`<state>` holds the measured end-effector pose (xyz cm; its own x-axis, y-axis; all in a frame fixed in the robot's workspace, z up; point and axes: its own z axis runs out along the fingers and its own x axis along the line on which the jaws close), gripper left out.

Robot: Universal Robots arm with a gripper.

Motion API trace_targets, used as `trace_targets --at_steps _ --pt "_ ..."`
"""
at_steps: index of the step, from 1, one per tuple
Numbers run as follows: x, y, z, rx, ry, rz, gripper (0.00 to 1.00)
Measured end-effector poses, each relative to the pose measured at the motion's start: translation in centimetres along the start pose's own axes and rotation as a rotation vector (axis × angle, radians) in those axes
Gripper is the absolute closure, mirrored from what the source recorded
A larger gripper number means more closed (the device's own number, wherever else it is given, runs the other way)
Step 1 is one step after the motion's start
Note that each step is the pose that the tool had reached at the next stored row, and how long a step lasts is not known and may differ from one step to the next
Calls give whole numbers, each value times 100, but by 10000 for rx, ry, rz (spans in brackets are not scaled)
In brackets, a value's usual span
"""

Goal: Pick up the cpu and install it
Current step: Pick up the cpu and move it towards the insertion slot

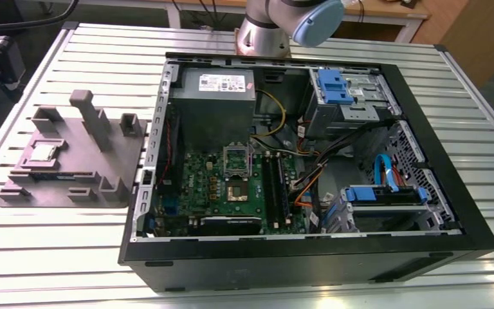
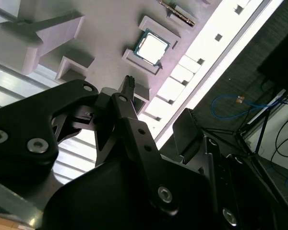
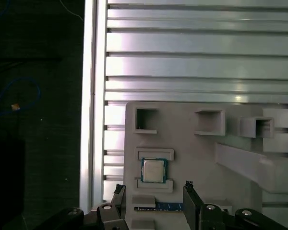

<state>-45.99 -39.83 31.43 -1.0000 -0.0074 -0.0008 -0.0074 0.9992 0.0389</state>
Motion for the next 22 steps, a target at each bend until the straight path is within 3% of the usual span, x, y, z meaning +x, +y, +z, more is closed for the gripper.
trace_targets --at_steps 3,18,19,21,22 --pt "0 -1 34 3 18 -294 41" --pt "0 -2 43 5 18 -303 41" --pt "-1 -1 48 22 17 -306 41" --pt "0 -2 62 124 21 -327 41" --pt "0 -3 75 134 21 -333 41"
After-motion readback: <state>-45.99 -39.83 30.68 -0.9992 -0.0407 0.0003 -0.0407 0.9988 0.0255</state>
